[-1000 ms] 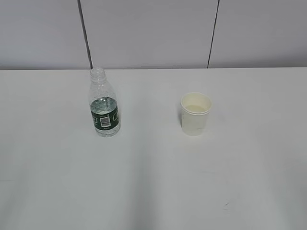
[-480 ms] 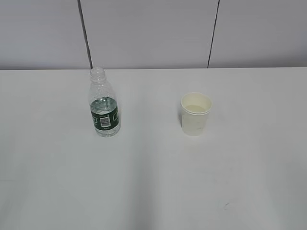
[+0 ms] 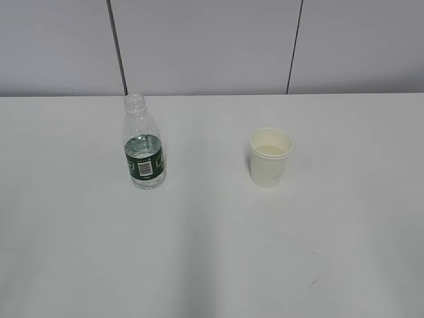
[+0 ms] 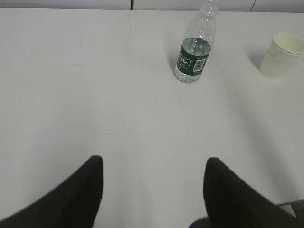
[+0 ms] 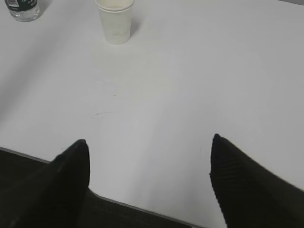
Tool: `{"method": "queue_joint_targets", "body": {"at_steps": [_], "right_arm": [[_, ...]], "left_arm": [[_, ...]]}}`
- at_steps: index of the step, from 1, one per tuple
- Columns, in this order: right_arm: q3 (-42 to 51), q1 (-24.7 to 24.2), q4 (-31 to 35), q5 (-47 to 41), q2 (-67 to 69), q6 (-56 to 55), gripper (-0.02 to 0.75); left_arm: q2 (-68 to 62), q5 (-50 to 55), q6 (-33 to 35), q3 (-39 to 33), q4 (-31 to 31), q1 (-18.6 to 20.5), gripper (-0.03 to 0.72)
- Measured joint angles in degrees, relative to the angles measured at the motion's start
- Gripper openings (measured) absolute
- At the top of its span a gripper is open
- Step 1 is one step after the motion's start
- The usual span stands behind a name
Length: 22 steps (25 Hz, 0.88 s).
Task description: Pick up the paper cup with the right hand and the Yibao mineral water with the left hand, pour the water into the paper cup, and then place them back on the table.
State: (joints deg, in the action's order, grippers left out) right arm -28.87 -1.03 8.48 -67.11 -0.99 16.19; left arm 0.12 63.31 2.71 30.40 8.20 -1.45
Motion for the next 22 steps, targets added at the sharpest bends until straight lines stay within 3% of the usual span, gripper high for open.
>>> {"method": "queue_joint_targets", "body": {"at_steps": [22], "right_arm": [[0.14,0.00,-5.98,0.97,0.00,-4.64,0.586]], "left_arm": [[0.00,0.00,2.58,0.00,-1.64,-0.06,0.397]]}}
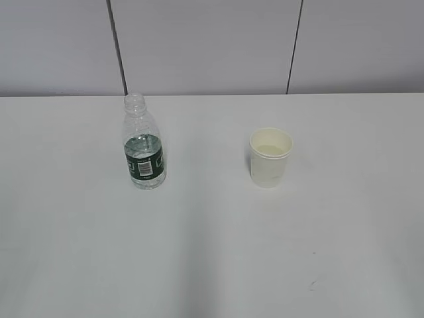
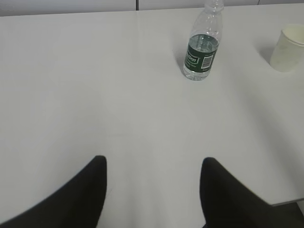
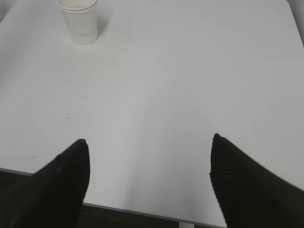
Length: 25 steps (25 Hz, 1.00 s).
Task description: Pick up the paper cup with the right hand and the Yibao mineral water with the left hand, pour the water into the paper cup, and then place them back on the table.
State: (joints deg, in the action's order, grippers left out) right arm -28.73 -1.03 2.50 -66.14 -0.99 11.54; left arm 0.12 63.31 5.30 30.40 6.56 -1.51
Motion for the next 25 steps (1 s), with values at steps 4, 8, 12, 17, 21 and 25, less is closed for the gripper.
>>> {"method": "queue_joint_targets", "body": {"at_steps": [4,8,12,17,21,25], "right_arm": [[0.00,0.00,0.00,0.00,0.00,0.00,0.585],[0.00,0.00,0.00,0.00,0.00,0.00,0.586],[0.00,0.00,-0.09,0.00,0.00,0.00,0.585],[0.00,0.00,-0.09,0.00,0.00,-0.11,0.585],[0.00,0.00,-0.09,0.00,0.00,-0.11,0.586],[0.00,0.00,-0.09,0.02,0.00,-0.11,0.586]], "left_arm": [[0.00,0.00,0.00,0.00,-0.07,-0.20,0.418],[0.00,0.00,0.00,0.00,-0.13,-0.20,0.481],[0.00,0.00,0.00,0.00,-0.13,-0.20,0.494],[0.00,0.00,0.00,0.00,-0.13,-0.20,0.496],[0.00,0.00,0.00,0.00,-0.13,-0.20,0.498],[0.00,0.00,0.00,0.00,-0.13,-0.20,0.501]]}}
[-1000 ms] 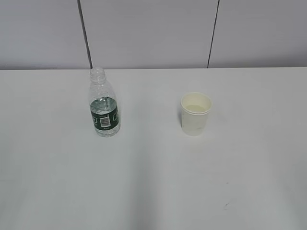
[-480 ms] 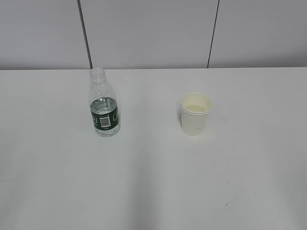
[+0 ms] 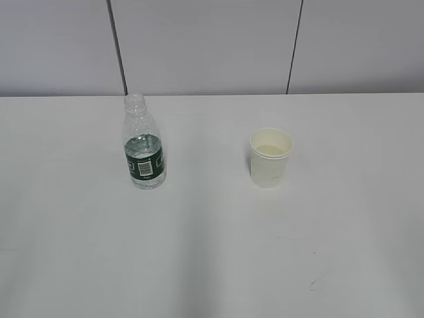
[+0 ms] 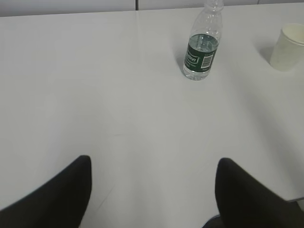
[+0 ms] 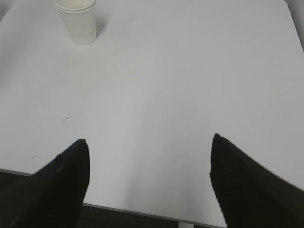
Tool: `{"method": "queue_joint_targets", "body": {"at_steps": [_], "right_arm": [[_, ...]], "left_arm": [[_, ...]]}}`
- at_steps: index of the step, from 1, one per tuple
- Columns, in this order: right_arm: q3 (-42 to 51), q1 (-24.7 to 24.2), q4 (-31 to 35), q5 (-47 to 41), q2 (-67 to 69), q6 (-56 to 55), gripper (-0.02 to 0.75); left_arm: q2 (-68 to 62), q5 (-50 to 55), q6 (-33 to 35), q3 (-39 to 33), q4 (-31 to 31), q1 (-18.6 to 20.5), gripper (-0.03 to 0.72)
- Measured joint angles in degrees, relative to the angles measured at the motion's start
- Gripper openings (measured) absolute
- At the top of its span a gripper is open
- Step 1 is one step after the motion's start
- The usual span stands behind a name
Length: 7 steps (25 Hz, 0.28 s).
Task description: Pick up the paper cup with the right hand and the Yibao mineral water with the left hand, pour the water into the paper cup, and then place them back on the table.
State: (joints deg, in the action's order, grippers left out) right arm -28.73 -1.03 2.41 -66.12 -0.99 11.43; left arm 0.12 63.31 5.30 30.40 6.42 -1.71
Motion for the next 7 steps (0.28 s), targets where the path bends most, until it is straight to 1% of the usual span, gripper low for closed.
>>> {"method": "queue_joint_targets", "body": {"at_steps": [7], "right_arm": [[0.00,0.00,0.00,0.00,0.00,0.00,0.585]], "left_arm": [[0.00,0.00,0.00,0.00,0.00,0.00,0.501]]}}
